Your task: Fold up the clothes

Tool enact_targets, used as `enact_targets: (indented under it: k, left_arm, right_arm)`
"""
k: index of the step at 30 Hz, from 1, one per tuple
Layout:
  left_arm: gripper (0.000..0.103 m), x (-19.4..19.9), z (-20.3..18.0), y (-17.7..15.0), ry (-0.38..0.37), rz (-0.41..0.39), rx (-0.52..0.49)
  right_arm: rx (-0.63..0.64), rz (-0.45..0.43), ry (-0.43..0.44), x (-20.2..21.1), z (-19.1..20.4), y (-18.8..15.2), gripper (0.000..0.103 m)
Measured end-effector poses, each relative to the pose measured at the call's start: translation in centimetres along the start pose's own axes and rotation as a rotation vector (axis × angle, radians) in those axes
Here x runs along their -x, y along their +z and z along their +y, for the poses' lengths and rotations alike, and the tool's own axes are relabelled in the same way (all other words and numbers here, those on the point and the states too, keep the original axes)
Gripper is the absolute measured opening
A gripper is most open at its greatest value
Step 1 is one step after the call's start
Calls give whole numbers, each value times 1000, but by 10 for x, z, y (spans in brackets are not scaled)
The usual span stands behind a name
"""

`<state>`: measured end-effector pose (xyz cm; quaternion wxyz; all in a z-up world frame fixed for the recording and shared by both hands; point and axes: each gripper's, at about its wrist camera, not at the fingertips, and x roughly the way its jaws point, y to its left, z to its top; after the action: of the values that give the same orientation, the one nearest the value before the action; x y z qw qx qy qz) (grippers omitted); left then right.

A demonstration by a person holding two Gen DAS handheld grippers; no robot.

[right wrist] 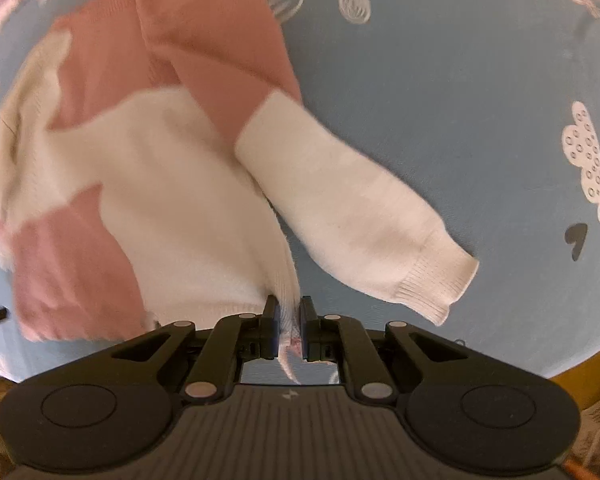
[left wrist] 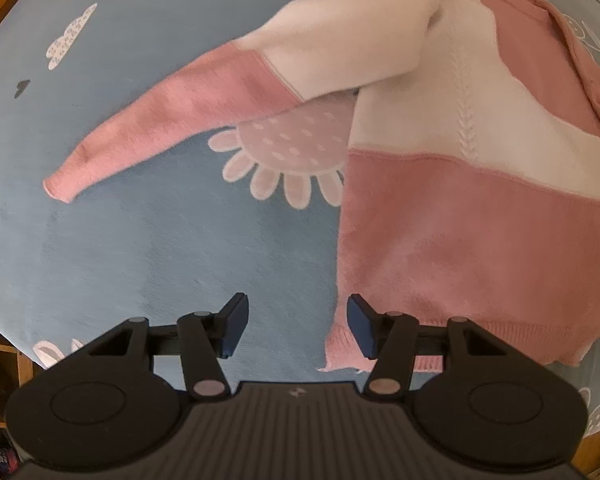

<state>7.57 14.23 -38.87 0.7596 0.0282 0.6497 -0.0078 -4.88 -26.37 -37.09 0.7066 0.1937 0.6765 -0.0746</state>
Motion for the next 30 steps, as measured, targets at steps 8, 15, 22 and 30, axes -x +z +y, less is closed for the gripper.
enact_targets:
  k: [8, 15, 22, 30]
  left_arm:
    - [63, -10, 5, -6, -80, 10, 54]
    - [65, -30, 10, -6, -216, 24, 152]
    - [61, -47, 4, -6, -275, 42, 204]
    - [8, -44, -5, -12, -301, 44, 226]
  right_arm:
    - [32, 67, 25, -36, 7, -7, 27]
    - [-20, 19, 73, -32, -14, -3, 44]
    - [-40, 20, 113, -43, -15, -4, 50]
    - [-118, 17, 157, -44, -16, -12, 11]
